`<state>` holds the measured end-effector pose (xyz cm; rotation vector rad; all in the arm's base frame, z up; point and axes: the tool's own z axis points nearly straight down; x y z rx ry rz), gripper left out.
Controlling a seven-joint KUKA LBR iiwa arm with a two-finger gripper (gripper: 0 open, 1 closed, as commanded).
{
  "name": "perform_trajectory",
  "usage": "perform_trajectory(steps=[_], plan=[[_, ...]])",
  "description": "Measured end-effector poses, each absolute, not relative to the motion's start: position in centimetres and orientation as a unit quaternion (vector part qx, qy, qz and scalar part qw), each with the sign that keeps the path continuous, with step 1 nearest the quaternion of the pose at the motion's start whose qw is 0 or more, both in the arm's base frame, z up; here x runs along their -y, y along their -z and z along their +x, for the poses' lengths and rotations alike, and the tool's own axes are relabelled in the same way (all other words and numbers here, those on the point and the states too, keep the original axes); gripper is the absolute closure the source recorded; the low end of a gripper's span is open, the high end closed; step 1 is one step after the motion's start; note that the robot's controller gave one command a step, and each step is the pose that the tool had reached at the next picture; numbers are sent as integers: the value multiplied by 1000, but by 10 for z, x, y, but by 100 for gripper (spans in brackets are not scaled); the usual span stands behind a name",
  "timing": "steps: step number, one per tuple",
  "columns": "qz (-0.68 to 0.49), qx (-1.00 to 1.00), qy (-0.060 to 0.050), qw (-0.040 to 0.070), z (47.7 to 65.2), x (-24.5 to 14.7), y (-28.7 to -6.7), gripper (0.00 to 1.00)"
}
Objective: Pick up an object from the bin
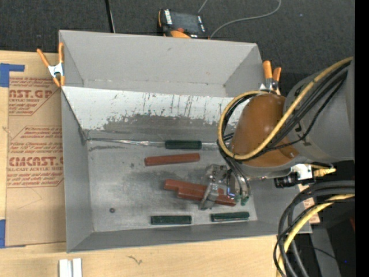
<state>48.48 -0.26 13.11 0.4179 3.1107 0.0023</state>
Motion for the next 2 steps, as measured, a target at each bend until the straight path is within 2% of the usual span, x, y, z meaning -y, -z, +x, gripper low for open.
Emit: perform_trajectory(steps=[1,2], plan=[[133,-991,-1,2,485,2,-165,100],[133,-991,-1,1,486,2,-180,100]])
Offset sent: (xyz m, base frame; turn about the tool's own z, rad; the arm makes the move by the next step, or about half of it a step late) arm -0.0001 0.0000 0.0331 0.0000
